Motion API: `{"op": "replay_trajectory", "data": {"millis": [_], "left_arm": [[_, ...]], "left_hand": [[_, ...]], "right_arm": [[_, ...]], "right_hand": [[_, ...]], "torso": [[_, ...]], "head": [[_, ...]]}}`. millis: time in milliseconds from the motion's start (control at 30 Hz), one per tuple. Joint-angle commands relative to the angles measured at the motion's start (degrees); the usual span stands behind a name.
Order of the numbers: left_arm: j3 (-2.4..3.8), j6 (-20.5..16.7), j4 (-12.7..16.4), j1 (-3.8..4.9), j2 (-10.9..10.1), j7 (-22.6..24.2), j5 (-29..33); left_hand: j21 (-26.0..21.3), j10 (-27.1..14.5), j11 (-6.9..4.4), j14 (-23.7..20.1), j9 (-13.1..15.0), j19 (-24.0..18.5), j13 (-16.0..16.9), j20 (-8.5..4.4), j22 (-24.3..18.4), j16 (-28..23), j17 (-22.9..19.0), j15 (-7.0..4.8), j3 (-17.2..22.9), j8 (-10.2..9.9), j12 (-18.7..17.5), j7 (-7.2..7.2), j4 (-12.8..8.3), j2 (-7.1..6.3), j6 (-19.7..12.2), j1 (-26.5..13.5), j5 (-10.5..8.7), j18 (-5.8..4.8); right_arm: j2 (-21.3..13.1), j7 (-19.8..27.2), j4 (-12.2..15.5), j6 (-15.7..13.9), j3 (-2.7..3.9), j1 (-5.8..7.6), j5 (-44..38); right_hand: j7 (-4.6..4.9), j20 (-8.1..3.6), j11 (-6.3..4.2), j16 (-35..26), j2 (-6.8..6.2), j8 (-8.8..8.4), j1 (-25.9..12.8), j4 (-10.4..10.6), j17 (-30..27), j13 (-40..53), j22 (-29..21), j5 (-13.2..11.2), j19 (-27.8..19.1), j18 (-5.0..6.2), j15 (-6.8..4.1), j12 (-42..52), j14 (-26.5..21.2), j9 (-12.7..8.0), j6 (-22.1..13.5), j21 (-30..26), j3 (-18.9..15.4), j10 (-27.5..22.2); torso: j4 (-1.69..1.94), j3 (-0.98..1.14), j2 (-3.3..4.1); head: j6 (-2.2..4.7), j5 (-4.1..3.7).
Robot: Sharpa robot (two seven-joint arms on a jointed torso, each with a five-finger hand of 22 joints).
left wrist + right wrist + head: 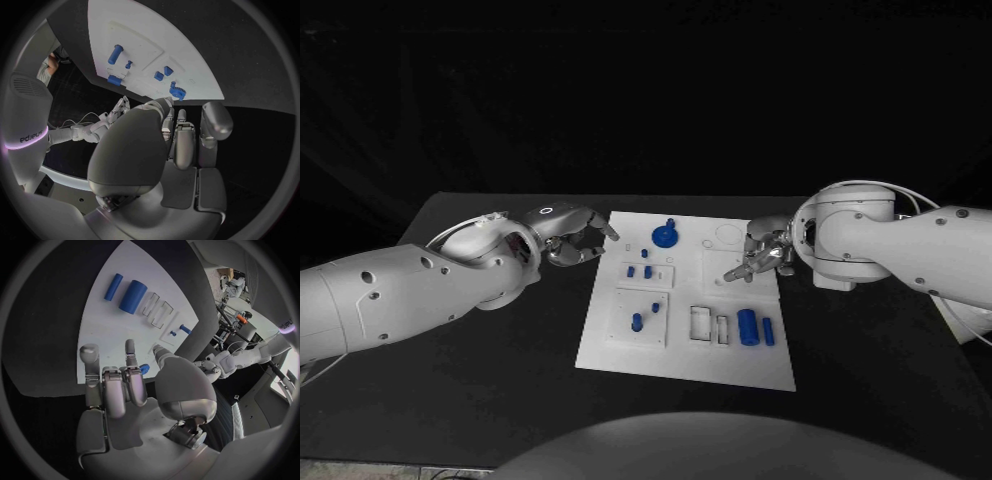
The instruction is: Assemble the parts on the task board
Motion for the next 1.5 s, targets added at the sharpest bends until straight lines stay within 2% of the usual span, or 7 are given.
{"op": "replay_trajectory", "data": {"millis": [33,167,333,633,900,1100,1500], "left_arm": [[0.04,0.23,0.03,0.02,0.17,-0.04,0.25],[0.04,0.30,0.05,0.02,0.15,-0.12,0.25],[0.04,0.40,0.16,0.02,-0.12,-0.32,0.29],[0.04,0.80,0.06,0.02,-0.20,-0.49,0.46],[0.04,1.17,-0.13,0.02,-0.06,-0.45,0.59],[0.04,1.62,-0.16,0.02,-0.15,-0.58,0.71],[0.04,-0.09,-0.05,0.02,-0.53,-2.03,2.30]], "left_hand": [[-0.21,0.47,0.00,-0.08,0.07,-0.16,0.02,0.43,7.97,-0.38,0.35,0.39,0.34,0.15,0.31,0.52,-0.02,0.37,0.17,-0.16,0.28,0.48],[-0.34,0.50,-0.01,-0.14,0.08,-0.21,0.02,0.44,7.94,-0.44,0.22,0.39,0.36,0.18,0.32,0.58,-0.02,0.37,0.22,-0.17,0.28,0.50],[-0.70,0.54,-0.04,-0.41,0.11,-0.34,0.02,0.45,7.86,-0.67,-0.27,0.39,0.40,0.23,0.32,0.67,-0.02,0.37,0.32,-0.20,0.27,0.57],[-2.28,0.58,-0.07,-0.56,0.13,-0.90,0.01,0.46,7.48,-0.80,-0.53,0.39,0.44,0.28,0.32,0.78,-0.04,0.36,0.44,-0.21,0.27,0.85],[-2.42,0.79,-0.02,-0.62,0.15,-1.02,0.03,0.47,7.44,-0.84,-0.59,0.40,0.54,0.31,0.40,0.82,-0.05,0.38,0.51,-0.25,0.28,0.86],[-2.24,0.95,-0.01,-0.53,0.16,-1.00,0.05,0.48,7.48,-0.76,-0.40,0.41,0.62,0.34,0.46,0.89,-0.05,0.42,0.57,-0.27,0.28,0.82],[-1.61,2.15,0.34,-0.23,0.32,-0.79,0.17,0.56,7.65,-0.49,0.03,0.53,0.91,0.66,0.92,1.35,-0.09,0.51,1.16,-0.53,0.43,0.69]], "right_arm": [[0.95,-1.72,-1.42,3.33,-0.02,-0.55,1.71],[1.06,1.23,-2.14,0.43,-0.02,-0.95,4.65],[0.13,6.98,-1.73,-4.84,-0.03,-1.21,5.57],[-1.07,13.57,-1.24,-13.10,-0.04,-1.60,5.90],[-1.95,9.41,-1.05,-8.30,-0.04,-2.01,6.03],[-2.24,0.95,-0.11,-2.61,-0.04,-2.54,4.93],[-0.62,-3.04,-0.33,0.14,-0.04,-3.08,-0.43]], "right_hand": [[0.50,0.77,0.94,0.19,0.34,-1.46,0.46,-1.76,15.06,-0.88,1.61,0.57,-3.92,1.16,0.97,-4.42,5.98,-0.13,-1.24,-3.73,0.18,-8.93],[-0.83,2.01,2.73,-0.02,0.20,-3.80,2.40,-4.56,14.31,-4.82,0.84,1.25,-5.09,1.49,2.30,-8.18,4.54,0.14,-5.86,-6.33,0.72,-17.29],[-3.11,3.56,4.70,-11.79,1.26,-4.14,3.32,-6.72,-5.31,-10.91,2.76,0.19,3.34,1.01,3.95,-14.44,-25.62,0.28,-12.42,-1.47,0.84,-39.71],[-2.92,-0.83,-0.73,0.19,3.46,2.71,11.70,-12.04,15.06,15.00,12.53,-0.05,32.00,-5.99,-1.38,6.33,5.98,5.98,-11.76,31.93,1.70,12.01],[-3.05,-5.00,-4.53,0.19,5.75,13.03,12.71,-12.38,15.06,15.04,15.06,5.08,37.29,-7.98,-5.39,6.35,5.98,15.61,-15.80,39.83,1.15,12.10],[-0.74,-4.24,-2.75,0.19,4.05,11.90,2.84,-5.37,15.06,15.04,15.06,8.29,37.29,-7.98,-4.16,6.35,5.98,15.03,-17.17,39.83,-2.37,12.10],[-0.05,-2.35,-1.10,0.19,4.86,7.85,-3.10,-0.23,15.06,15.04,15.06,-0.51,37.29,-7.98,-2.58,6.35,5.98,11.04,-9.83,39.83,-3.65,12.10]], "torso": [[0.03,0.02,-0.02],[0.10,0.12,0.04],[-0.06,0.09,0.05],[-0.13,0.02,0.05],[-0.03,0.07,0.03],[-0.09,0.00,0.04],[-0.38,-0.21,-0.01]], "head": [[-0.01,-0.17],[-0.01,-0.07],[-0.01,0.38],[-0.01,0.08],[-0.01,-0.07],[-0.01,-0.06],[-0.01,-0.08]]}}
